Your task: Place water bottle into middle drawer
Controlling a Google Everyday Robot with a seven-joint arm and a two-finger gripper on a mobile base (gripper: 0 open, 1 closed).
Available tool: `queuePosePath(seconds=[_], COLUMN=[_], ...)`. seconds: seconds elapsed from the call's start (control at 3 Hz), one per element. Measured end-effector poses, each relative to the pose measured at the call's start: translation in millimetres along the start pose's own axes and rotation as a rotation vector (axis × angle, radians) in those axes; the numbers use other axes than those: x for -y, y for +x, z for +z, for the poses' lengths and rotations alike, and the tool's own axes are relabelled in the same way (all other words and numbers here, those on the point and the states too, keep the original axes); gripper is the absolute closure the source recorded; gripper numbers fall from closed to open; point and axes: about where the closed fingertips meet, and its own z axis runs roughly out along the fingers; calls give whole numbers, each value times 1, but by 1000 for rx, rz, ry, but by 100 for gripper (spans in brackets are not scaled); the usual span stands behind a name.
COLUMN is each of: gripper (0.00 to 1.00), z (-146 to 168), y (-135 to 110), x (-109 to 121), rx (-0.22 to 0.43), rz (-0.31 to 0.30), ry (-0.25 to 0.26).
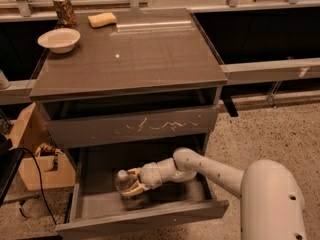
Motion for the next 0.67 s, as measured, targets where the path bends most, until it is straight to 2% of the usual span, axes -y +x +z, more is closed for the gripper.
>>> queuePosePath(seconds=[0.33,0.67], gripper=[50,46], z=[0,0], y=[0,1], x=[0,0], rx=[0,0], rz=[0,2], ry=[0,-1])
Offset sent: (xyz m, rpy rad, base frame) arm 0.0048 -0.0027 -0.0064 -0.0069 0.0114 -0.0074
